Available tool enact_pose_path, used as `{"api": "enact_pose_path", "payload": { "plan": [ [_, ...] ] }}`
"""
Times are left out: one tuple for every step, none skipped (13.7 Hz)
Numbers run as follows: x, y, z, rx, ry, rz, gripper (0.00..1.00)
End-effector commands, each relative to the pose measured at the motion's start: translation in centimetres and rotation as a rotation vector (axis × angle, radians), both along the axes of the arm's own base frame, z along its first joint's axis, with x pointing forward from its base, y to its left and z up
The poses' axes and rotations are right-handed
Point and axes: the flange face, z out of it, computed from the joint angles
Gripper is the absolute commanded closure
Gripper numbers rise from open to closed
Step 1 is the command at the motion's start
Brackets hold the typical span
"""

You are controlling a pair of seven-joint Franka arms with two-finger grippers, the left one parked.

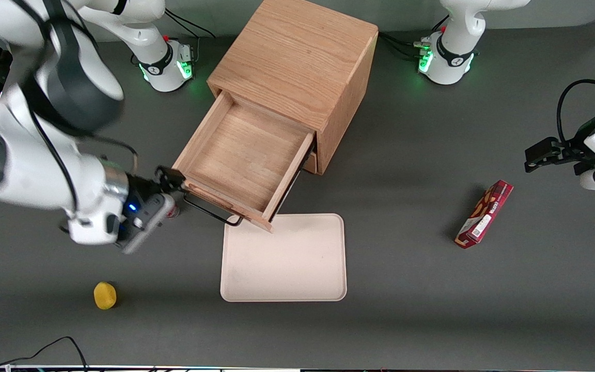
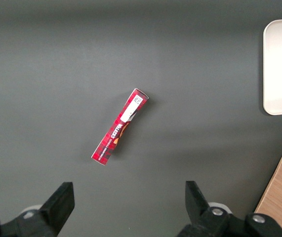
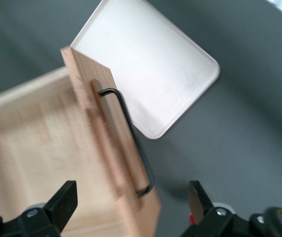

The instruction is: Open upper drawer

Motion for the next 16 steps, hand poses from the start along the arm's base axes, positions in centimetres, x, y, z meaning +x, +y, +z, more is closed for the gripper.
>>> {"api": "enact_pose_path", "payload": {
  "plan": [
    [-4.6, -0.1, 6.2, -0.088, 0.018, -0.331, 0.0],
    [-5.8, -0.3, 7.4, -0.122, 0.026, -0.454, 0.0],
    [-6.9, -1.2, 8.4, -0.165, 0.028, -0.562, 0.0],
    [-7.7, -2.2, 9.0, -0.189, 0.032, -0.608, 0.0],
    [-8.7, -4.2, 9.2, -0.235, 0.059, -0.642, 0.0],
    [-9.5, -6.7, 9.0, -0.267, 0.077, -0.689, 0.0],
    [-10.0, -9.3, 8.4, -0.287, 0.095, -0.739, 0.0],
    [-10.4, -11.4, 7.6, -0.297, 0.094, -0.773, 0.0],
    [-11.3, -13.0, 7.2, -0.295, 0.075, -0.774, 0.0],
    [-12.4, -14.8, 6.4, -0.291, 0.061, -0.749, 0.0],
    [-13.3, -16.5, 5.7, -0.277, 0.034, -0.729, 0.0],
    [-14.2, -17.4, 5.3, -0.268, 0.017, -0.705, 0.0],
    [-14.3, -17.4, 5.4, -0.264, 0.015, -0.673, 0.0],
    [-14.1, -17.3, 5.6, -0.262, 0.01, -0.664, 0.0],
    [-13.6, -17.2, 6.1, -0.257, -0.001, -0.668, 0.0],
    [-13.1, -17.3, 6.8, -0.25, -0.012, -0.665, 0.0]
  ]
}}
